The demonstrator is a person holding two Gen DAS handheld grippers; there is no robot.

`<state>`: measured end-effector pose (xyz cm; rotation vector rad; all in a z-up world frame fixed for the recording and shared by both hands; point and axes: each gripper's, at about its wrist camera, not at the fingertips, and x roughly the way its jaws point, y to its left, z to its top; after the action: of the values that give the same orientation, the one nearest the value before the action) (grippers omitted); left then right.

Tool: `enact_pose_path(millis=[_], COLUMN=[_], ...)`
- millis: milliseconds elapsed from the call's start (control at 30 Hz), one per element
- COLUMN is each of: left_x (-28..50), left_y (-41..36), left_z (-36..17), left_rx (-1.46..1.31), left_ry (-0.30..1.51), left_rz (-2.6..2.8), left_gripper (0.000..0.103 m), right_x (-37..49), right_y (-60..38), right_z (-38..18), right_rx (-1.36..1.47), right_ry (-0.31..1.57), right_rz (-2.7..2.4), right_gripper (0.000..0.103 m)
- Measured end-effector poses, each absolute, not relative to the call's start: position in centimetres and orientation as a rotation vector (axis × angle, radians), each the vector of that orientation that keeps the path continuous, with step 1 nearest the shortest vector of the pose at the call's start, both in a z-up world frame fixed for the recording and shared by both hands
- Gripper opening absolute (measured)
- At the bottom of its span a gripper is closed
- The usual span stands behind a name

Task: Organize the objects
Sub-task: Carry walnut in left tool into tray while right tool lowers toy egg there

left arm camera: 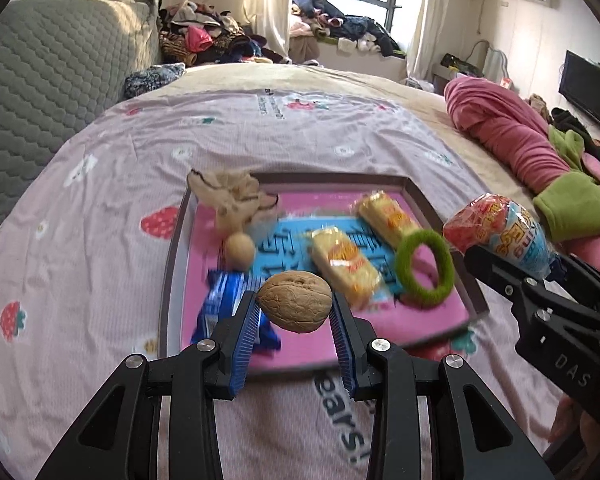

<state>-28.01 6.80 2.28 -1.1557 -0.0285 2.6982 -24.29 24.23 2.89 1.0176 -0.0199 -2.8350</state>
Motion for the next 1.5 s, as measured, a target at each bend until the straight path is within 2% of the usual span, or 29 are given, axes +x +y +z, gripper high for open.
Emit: enact_pose_path(millis=[467,1500], left_x=[-32.4,-33.2], left_y=[7.6,9.9], left_z=[0.4,-4.5], left_rx=[-1.135,-1.217], left_ry=[-0.064,0.081], left_rz=[2.709,2.66], left_gripper=[0.037,0.037], right_x=[-26.7,-28.4], right_y=[24.7,23.3], right_z=[1.0,-4.5], right_rx=[0.976,1.197], right_ry=[-0.046,0.066], right_rz=[-2.813,-2.692], right_gripper=[0.05,0.051])
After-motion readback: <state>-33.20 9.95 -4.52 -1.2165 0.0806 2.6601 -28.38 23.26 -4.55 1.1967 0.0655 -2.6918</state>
